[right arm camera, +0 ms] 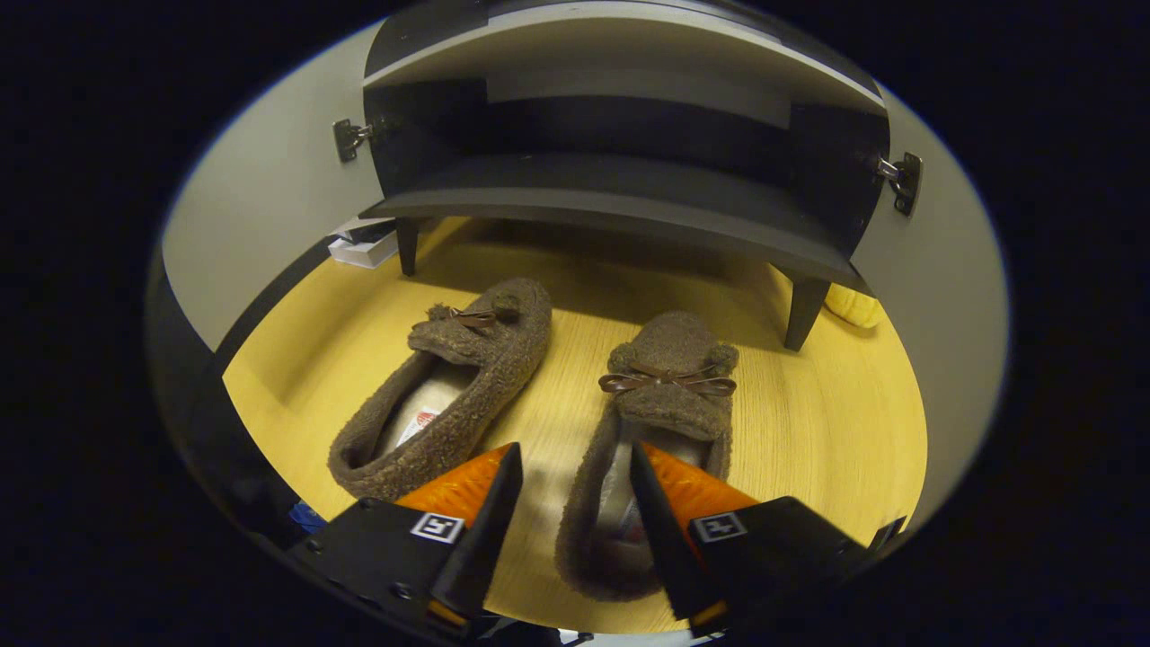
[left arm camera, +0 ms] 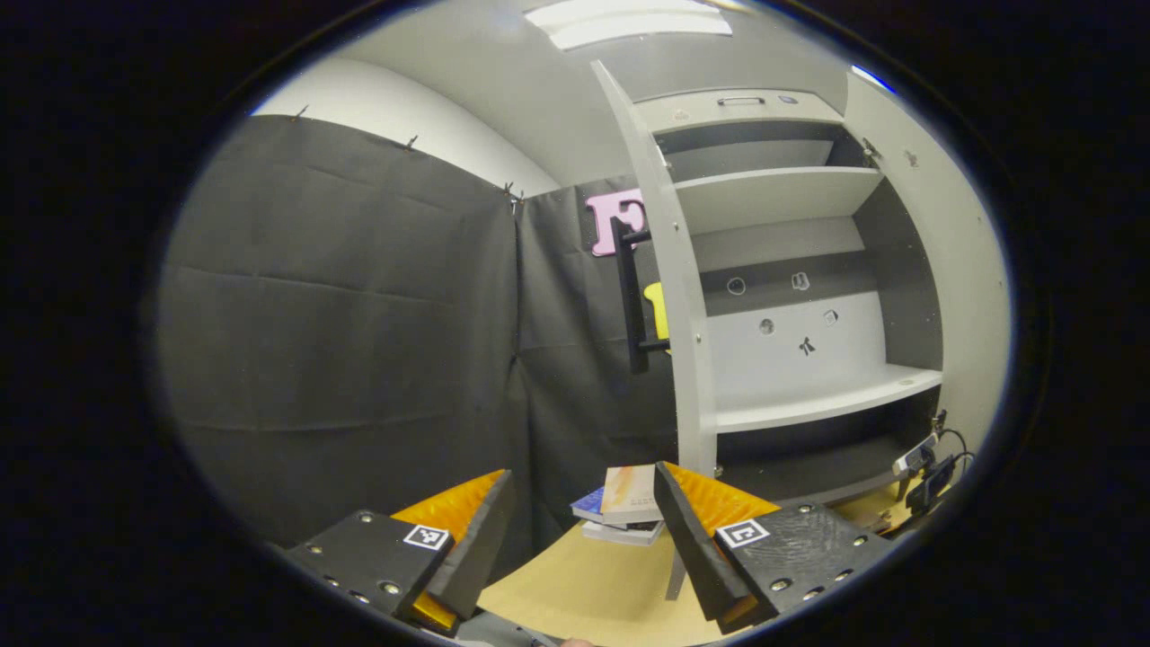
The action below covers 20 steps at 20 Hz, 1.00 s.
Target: Grab one shoe with the right hand and put it into the shoe cabinet, grab the other shoe with the left hand and put it into the shoe cabinet; then close the right door with the right hand and the left door with the left hand.
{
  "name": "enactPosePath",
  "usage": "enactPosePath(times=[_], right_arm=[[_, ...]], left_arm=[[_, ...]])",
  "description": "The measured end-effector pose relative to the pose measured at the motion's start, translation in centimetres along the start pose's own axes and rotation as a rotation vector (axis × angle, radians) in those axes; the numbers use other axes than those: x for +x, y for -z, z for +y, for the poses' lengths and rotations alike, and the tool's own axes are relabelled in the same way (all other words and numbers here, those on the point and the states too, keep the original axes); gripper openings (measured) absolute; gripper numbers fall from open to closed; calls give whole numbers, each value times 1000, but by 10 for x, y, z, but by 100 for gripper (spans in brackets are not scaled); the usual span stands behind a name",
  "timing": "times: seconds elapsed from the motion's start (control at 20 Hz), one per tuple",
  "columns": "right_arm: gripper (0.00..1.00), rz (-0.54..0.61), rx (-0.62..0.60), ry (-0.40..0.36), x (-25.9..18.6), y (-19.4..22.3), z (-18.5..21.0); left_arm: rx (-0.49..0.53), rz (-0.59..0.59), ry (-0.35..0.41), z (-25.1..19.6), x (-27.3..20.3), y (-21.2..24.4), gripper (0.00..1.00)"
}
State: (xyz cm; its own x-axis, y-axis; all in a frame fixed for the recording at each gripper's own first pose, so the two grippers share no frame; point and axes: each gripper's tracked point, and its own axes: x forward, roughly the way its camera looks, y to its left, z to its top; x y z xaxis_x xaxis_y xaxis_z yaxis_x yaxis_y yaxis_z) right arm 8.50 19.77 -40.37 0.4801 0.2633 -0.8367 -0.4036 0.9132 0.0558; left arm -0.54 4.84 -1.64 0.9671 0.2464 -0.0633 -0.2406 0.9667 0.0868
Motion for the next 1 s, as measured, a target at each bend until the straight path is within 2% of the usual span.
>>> enactPosePath(times=[0.05, 0.1, 0.15, 0.2, 0.25, 0.4, 0.55, 0.6, 0.65, 0.7, 0.75, 0.85, 0.9, 0.95, 1.0], right_arm=[[53, 11, 14, 6, 4, 1, -1], [46, 28, 28, 6, 8, 3, 0], [46, 38, 39, 7, 10, 2, 0], [50, 43, 43, 17, 10, 0, -3], [44, 46, 43, 51, 11, 0, -12], [2, 57, 94, 34, 8, 2, -12], [0, 10, 87, 37, -7, -7, -18], [2, -10, 83, 31, -13, -11, -18], [2, -25, 81, 19, -21, -17, -19], [2, -39, 86, 7, -28, -21, -18], [2, -49, 85, 2, -35, -25, -19], [2, -86, 92, -6, -47, -36, -22], [2, -103, 100, -11, -54, -40, -23], [2, -118, 103, -15, -63, -46, -24], [2, -137, 106, -19, -71, -52, -26]], left_arm=[[-1, -1, 0, 0, -1, 0, 91], [-2, 0, 1, 0, -1, 0, 91], [-3, -1, 4, -1, -2, 0, 95], [-1, -5, 5, 0, -3, -1, 91], [2, -10, 5, 0, -3, -2, 91], [4, -21, 13, -3, -7, -6, 91], [6, -31, 27, -7, -12, -9, 91], [6, -34, 34, -9, -13, -11, 91], [4, -38, 43, -12, -14, -12, 99], [2, -37, 52, -16, -13, -12, 99], [-2, -35, 62, -21, -11, -11, 91], [-6, -35, 82, -29, -11, -10, 91], [-6, -35, 93, -33, -13, -10, 99], [-5, -38, 105, -38, -13, -10, 99], [-3, -39, 116, -43, -13, -11, 91]])
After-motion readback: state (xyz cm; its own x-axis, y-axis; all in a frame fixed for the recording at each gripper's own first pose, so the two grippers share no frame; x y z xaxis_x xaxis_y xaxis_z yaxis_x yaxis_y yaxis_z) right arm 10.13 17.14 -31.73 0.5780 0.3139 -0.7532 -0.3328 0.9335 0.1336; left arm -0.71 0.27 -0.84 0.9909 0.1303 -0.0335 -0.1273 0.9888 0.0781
